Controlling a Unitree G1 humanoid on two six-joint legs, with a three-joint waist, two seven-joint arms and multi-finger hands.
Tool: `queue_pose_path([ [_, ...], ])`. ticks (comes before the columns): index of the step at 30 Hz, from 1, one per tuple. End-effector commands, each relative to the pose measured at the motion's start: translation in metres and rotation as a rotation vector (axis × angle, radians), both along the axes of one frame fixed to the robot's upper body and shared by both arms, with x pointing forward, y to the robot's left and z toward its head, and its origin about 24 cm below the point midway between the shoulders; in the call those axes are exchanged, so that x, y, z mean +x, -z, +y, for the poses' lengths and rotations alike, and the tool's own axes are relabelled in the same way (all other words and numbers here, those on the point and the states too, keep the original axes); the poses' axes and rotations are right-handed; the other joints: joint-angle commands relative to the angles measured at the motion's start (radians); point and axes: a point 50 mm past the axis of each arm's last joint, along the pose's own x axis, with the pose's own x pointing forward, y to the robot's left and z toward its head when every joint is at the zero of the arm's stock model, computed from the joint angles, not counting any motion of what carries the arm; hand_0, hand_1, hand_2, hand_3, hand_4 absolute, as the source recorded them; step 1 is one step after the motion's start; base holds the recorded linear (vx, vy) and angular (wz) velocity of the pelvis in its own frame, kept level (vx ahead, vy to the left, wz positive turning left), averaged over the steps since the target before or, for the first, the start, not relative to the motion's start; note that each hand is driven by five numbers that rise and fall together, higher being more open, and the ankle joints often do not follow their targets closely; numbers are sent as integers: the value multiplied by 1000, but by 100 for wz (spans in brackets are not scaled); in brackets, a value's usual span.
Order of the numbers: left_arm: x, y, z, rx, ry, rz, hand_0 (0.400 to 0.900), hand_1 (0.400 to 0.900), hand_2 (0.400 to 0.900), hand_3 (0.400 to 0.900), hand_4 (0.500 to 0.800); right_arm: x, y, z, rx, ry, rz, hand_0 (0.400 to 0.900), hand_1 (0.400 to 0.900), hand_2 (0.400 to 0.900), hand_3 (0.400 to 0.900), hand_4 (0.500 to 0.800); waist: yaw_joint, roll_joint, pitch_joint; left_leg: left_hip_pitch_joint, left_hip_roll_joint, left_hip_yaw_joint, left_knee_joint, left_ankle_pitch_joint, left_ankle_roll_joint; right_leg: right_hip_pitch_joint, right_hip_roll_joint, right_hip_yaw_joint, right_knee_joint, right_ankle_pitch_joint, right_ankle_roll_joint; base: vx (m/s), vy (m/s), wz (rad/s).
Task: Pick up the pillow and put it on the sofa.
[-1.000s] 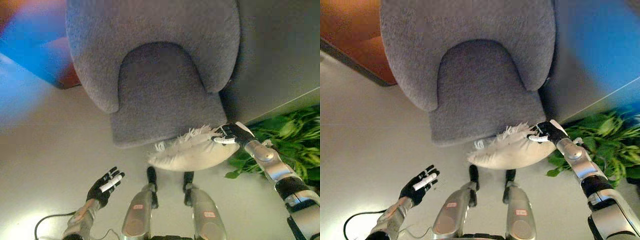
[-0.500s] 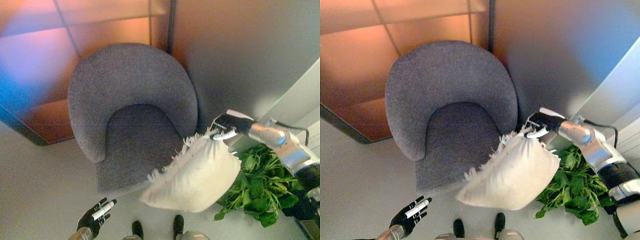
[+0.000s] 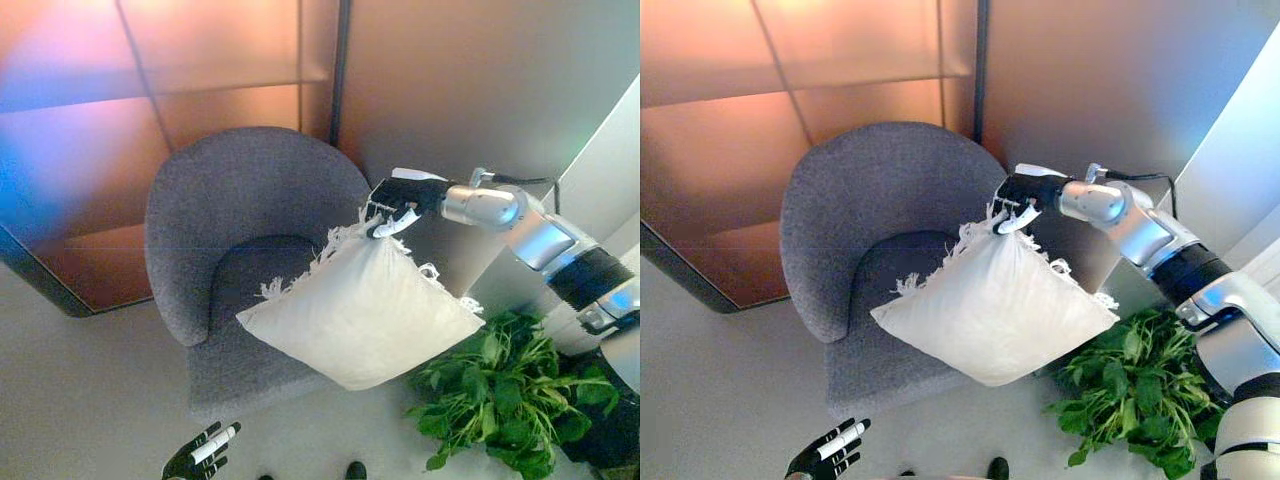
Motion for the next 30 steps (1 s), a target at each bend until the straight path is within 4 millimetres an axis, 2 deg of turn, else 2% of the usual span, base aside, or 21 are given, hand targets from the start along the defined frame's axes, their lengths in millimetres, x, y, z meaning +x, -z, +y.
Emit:
queue_pose_path([
  [1,9,-8,19,63,57,-1,900,900,900,900,800,16,-111,15,167,32,-289,400,400,400,400,500,44,-35,-81,-21,58,-36,15,-38,-55,18,-119,-18,51,-59,139,77,-14,22],
  [5,8,-6,12,42,103,3,900,900,900,900,800,26,-96,8,182,97,-231,400,400,400,400,500,60,-39,-83,-27,57,-57,13,-36,-57,25,-116,-17,41,-57,139,94,-30,33],
  [9,9,-5,6,25,150,-4,900,900,900,900,800,36,-82,-14,217,213,-174,400,400,400,400,500,89,-46,-78,-35,58,-78,7,-31,-61,37,-115,-31,30,-55,139,91,-51,34],
  [17,2,-4,5,17,199,3,900,900,900,900,800,43,-84,-42,231,343,-168,400,400,400,400,500,145,-51,-77,-57,64,-113,-4,-13,-72,57,-118,-77,12,-54,140,70,-33,24],
  [18,1,-4,5,16,206,8,900,900,900,900,800,43,-85,-44,232,351,-182,424,424,424,424,514,151,-53,-77,-58,65,-113,-4,-11,-73,59,-118,-82,11,-54,140,49,-20,14],
  [19,-1,-3,6,15,210,13,900,900,900,900,800,43,-88,-45,241,360,-188,788,788,788,788,733,155,-53,-78,-60,67,-112,-4,-10,-74,61,-118,-87,11,-55,140,42,-12,12],
  [20,-2,-3,6,13,205,11,900,900,900,900,800,43,-88,-45,237,362,-189,900,900,900,900,800,157,-52,-77,-61,68,-113,-4,-9,-74,61,-118,-89,13,-56,139,32,0,10],
  [30,-1,-2,2,5,218,10,900,900,900,900,800,45,-91,-39,203,366,-212,900,900,900,900,800,158,-48,-77,-53,76,-116,0,-8,-76,75,-112,-85,20,-68,132,27,9,3],
])
